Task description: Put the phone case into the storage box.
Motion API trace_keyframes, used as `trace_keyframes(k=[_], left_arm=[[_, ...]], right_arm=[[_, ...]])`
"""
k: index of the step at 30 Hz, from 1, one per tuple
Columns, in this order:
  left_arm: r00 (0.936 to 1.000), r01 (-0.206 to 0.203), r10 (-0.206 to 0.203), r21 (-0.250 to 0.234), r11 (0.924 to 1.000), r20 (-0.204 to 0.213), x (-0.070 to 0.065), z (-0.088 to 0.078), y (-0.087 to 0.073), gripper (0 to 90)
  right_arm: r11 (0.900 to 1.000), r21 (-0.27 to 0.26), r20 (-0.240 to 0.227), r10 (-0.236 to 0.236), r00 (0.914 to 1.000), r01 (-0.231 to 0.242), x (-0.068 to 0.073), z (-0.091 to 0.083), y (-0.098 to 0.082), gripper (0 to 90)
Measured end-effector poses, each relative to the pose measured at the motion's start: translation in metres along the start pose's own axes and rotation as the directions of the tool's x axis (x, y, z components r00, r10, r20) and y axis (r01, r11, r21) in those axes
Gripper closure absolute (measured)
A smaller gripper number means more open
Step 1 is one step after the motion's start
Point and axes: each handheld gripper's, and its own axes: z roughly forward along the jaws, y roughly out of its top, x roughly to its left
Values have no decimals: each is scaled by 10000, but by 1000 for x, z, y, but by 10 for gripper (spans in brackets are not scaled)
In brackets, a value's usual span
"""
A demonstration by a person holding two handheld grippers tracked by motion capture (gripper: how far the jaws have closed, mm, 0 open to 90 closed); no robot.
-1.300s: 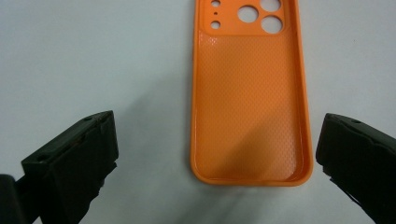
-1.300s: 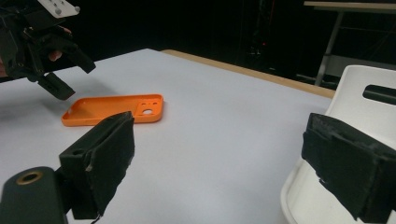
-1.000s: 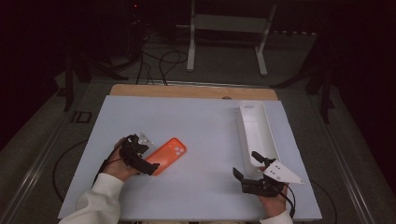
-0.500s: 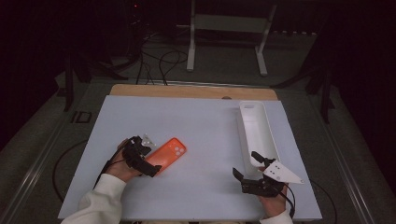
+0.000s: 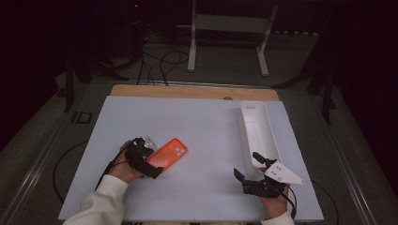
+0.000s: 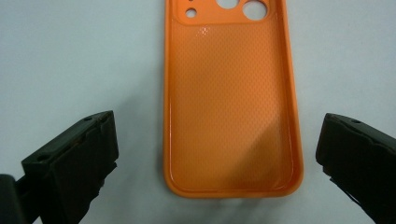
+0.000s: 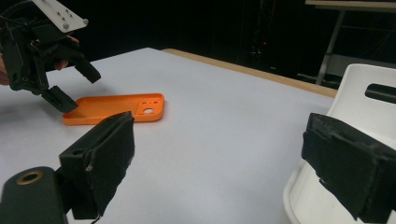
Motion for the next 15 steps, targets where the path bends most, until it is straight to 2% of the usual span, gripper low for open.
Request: trace_keyframes(k=[15], left_arm=[[9999,-96,96,50,9999,81,-4,4,1,0]], right_arm=[[10000,-12,15,-23,10000,23,0,0,0,93]])
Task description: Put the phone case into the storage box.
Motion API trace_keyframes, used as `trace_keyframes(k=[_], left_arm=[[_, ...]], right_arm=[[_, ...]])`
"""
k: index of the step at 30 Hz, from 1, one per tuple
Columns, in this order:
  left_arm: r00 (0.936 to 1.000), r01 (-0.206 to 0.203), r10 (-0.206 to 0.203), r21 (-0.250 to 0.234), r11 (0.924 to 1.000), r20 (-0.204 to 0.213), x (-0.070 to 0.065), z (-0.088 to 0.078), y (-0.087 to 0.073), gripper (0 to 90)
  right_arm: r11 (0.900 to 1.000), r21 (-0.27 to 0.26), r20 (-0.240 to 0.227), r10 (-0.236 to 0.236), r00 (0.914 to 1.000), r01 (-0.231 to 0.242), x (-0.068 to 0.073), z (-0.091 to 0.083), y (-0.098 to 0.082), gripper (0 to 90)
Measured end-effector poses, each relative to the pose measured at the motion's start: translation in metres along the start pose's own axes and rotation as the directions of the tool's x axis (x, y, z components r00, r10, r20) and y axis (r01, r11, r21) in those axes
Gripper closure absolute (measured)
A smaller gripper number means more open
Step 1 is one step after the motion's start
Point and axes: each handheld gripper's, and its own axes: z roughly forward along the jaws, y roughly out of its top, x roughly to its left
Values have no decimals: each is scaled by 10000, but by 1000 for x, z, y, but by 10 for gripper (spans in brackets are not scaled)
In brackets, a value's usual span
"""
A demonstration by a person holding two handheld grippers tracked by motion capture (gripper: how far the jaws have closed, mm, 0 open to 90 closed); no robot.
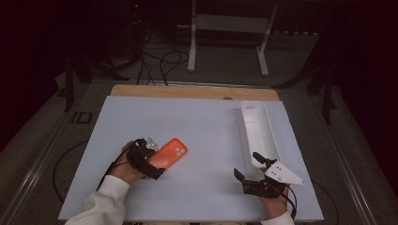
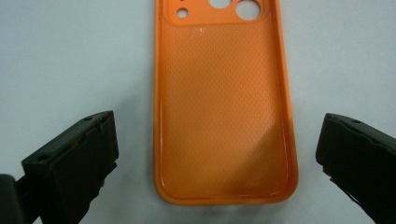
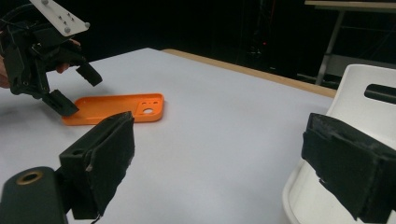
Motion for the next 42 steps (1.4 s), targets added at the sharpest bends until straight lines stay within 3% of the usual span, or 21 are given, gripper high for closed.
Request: trace_keyframes(k=[26,42], left_arm=[[9999,-55,50,403,9992,131,-1,10,-1,5],[9996,133,-147,561,9983,249,3,16,-5,47]], right_arm=[[10000,-11,15,8,10000,-8,0,-1,0,93],[10000,-2,27,3,10000,-3,0,-1,0,93]])
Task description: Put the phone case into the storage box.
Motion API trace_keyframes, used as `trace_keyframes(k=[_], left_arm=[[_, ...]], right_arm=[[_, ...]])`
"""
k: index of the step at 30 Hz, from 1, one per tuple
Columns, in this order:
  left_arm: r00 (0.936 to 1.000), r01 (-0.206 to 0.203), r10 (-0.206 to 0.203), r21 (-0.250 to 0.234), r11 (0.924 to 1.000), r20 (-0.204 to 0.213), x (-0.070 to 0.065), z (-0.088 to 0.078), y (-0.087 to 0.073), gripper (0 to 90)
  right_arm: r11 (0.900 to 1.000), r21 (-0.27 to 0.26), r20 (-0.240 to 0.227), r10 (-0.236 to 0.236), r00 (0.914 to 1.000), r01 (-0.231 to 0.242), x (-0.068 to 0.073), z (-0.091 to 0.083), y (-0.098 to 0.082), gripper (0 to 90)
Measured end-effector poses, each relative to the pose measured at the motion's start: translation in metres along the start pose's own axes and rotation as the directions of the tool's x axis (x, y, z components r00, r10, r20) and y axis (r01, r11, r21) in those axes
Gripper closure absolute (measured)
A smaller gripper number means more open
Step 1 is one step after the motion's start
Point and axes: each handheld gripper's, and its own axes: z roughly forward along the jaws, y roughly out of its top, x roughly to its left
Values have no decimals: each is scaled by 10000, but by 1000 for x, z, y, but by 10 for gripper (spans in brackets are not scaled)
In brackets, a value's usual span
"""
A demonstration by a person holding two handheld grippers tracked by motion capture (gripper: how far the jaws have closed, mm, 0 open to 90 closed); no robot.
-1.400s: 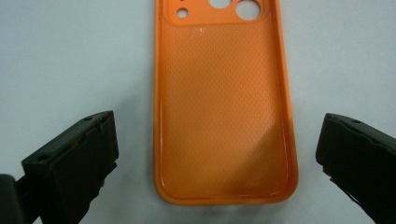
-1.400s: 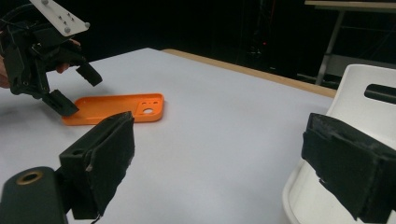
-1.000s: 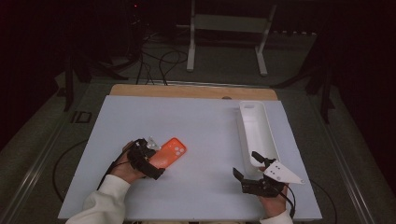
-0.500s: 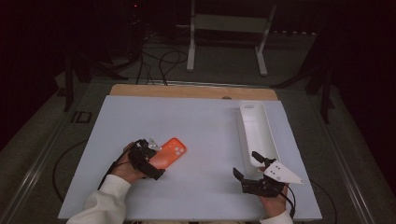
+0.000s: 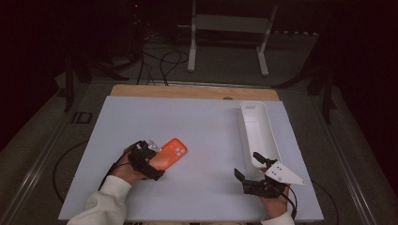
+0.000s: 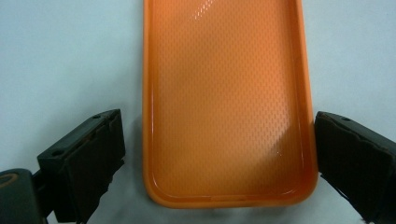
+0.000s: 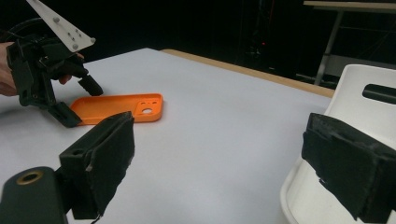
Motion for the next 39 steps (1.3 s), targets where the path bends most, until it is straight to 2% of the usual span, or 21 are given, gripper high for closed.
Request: trace_keyframes(k=[23,36,39], left_arm=[[9996,-119,115,127,9998,270,3,1,1,68],[9993,-218,198,599,9980,331,3,2,7,80],[9992,-232,212,575,9981,347,3,2,7,95]], right_arm=[[10000,53,-15,-9,10000,9,1,3,0,93],[10000,81,-40,-45,10000,45,2,5,0,93],[10000,77,-38,-48,10000,48,2,6,0,93]])
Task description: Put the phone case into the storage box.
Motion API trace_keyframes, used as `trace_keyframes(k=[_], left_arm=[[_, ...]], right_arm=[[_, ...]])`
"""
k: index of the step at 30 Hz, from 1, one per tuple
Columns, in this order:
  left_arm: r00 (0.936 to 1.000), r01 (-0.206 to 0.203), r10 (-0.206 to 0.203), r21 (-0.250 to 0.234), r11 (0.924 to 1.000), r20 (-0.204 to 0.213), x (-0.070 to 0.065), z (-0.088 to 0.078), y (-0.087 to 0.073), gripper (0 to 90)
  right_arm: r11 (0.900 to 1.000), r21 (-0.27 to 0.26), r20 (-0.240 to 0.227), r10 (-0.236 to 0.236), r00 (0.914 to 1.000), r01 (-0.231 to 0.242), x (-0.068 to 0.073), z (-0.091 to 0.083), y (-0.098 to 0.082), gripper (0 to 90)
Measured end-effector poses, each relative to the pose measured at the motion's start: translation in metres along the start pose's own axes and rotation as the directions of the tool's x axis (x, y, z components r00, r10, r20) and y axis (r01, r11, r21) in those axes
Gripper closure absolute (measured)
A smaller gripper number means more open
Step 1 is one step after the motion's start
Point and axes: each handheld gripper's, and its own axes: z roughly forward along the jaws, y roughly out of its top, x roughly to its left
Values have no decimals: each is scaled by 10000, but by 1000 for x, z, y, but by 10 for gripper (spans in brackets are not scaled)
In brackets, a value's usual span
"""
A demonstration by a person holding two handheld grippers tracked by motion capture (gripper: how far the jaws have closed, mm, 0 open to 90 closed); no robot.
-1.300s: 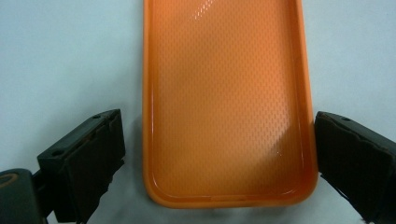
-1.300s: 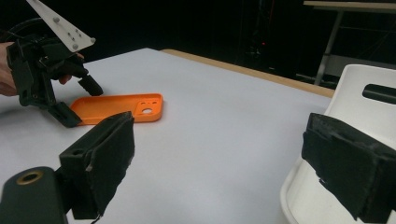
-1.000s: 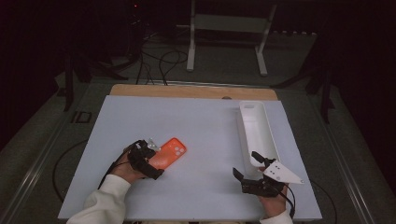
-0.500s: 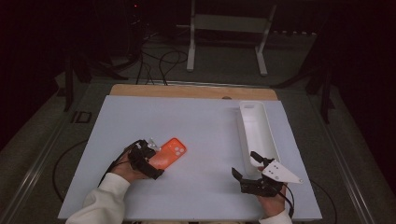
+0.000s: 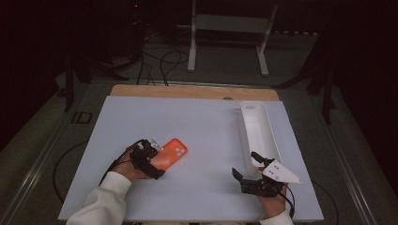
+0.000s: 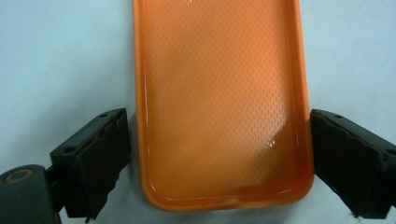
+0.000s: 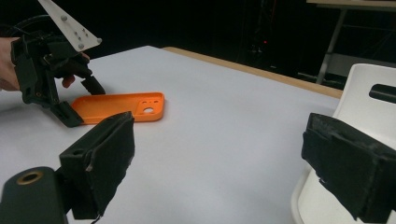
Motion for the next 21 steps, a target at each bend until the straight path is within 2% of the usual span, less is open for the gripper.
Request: trace_keyframes(k=[5,9,21], left_arm=[[10000,-68,68,85,9999,9,-2,-2,2,143],[10000,-72,72,224,9997,33,-2,-2,4,147],[10000,-77,76,-101,9999,-42,-3,-3,0,156]], right_arm=[[10000,-7,2,12,10000,-12,0,0,0,93],[10000,5,2,-17,10000,17,0,0,0,93],[10000,12,54,-5,10000,5,-1,-1,0,94]])
